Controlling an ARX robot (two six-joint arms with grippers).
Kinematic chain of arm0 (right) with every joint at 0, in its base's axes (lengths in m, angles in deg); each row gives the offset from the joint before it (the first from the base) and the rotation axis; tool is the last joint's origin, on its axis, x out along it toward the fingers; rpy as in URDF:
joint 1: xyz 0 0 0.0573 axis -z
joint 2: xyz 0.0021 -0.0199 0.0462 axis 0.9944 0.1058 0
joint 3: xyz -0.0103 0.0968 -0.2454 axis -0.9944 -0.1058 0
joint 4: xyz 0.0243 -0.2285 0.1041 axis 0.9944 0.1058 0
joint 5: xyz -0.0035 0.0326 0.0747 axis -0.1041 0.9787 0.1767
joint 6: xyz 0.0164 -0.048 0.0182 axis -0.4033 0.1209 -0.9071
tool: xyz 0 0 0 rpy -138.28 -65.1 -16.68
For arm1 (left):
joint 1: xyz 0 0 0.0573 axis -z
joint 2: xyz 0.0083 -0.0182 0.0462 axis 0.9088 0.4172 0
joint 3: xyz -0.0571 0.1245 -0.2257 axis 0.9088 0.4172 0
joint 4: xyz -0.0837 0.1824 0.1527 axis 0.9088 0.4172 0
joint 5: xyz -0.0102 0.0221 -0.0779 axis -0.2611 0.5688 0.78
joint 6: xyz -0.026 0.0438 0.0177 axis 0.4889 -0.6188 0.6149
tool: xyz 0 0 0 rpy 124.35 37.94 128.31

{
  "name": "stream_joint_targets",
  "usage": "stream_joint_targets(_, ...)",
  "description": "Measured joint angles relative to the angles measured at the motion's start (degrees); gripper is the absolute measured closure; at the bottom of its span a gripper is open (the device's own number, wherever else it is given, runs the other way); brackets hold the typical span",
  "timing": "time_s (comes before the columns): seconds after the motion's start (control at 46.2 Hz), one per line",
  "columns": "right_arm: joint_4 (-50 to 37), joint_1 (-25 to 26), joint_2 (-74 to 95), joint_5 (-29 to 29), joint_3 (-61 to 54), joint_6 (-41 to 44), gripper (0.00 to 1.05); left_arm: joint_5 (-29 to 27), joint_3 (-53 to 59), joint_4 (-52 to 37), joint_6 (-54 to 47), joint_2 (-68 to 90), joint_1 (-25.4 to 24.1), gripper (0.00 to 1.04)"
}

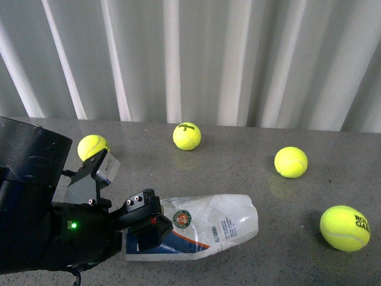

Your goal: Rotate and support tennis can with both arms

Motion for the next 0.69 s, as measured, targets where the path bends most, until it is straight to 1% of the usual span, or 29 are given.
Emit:
stream_joint_targets(0.043,0.0,0.0,0.0,0.0,0.0,0.0,0.07,0.2,0.0,-0.8,0.9,0.7,0.0,0.40)
stream_joint_targets(0.217,0.0,0.0,0.0,0.0,0.0,0.0,0.07,0.2,0.0,-2.3,2.5,1.9,0.0,0.76)
stream_joint_targets(0.325,0.0,0.0,0.0,0.0,0.0,0.0,0.07,1.3,-0.2,-1.9,2.8,1.2,0.1,0.95)
stream_joint_targets(0.368,0.0,0.0,0.0,0.0,0.0,0.0,0.07,1.9,-0.2,-0.8,2.6,-0.1,0.1,1.01)
stream_joint_targets(0.455,0.0,0.0,0.0,0.0,0.0,0.0,0.07,3.6,-0.7,3.9,-0.3,-5.3,0.4,1.01)
stream_joint_targets(0.498,0.0,0.0,0.0,0.0,0.0,0.0,0.07,4.6,-1.2,7.6,-2.7,-8.7,0.5,1.01)
stream_joint_targets(0.542,0.0,0.0,0.0,0.0,0.0,0.0,0.07,5.7,-2.4,13.1,-5.7,-13.4,0.7,1.01)
stream_joint_targets(0.628,0.0,0.0,0.0,0.0,0.0,0.0,0.07,7.3,-5.0,20.9,-10.9,-19.1,0.8,1.01)
stream_joint_targets(0.693,0.0,0.0,0.0,0.0,0.0,0.0,0.07,8.9,-10.4,31.2,-17.6,-25.0,1.0,1.01)
